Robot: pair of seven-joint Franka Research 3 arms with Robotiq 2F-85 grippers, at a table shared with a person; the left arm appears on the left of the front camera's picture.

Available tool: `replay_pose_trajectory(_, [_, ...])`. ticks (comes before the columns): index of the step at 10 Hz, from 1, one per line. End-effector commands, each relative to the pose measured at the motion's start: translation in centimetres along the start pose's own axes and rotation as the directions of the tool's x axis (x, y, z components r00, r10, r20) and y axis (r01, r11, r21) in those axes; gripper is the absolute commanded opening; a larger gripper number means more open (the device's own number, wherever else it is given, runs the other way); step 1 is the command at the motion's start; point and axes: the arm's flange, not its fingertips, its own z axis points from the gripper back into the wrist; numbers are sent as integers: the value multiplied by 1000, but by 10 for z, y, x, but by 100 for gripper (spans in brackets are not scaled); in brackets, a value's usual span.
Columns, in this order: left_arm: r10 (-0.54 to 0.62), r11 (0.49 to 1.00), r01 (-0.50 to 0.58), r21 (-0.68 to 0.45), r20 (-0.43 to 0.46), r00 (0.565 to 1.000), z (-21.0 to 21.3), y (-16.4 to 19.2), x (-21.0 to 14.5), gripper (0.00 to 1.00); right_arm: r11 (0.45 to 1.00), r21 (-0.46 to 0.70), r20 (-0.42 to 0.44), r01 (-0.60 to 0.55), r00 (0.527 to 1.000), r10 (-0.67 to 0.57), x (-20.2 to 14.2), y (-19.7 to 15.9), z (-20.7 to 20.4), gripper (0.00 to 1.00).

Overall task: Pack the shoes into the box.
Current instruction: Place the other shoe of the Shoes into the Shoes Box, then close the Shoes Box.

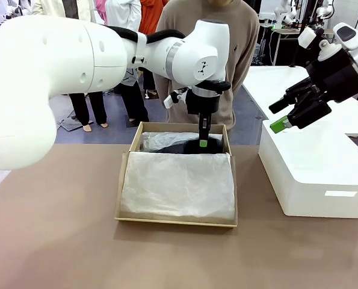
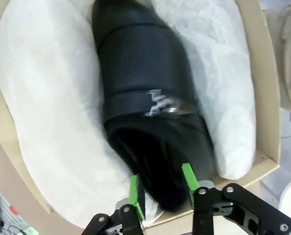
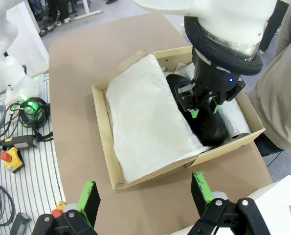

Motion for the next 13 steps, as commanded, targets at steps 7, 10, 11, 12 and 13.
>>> replay_pose_trajectory(7, [27, 1000, -27, -10, 29, 999, 57, -4, 9, 100, 1000, 11, 33, -22, 999, 21, 1, -2, -2, 100])
replay_pose_trajectory(10, [27, 1000, -27, -10, 29, 999, 57, -4, 9, 100, 1000, 11, 33, -22, 999, 21, 1, -2, -2, 100])
replay_pose_trajectory(11, [27, 1000, -27, -10, 29, 999, 57, -4, 9, 100, 1000, 11, 33, -22, 999, 21, 1, -2, -2, 100])
replay_pose_trajectory(12, [27, 1000, -27, -10, 29, 999, 57, -4, 9, 100, 1000, 11, 33, -22, 999, 21, 1, -2, -2, 100])
replay_pose_trajectory(13, [27, 1000, -27, -10, 29, 999, 57, -4, 9, 100, 1000, 11, 33, -22, 999, 21, 1, -2, -2, 100])
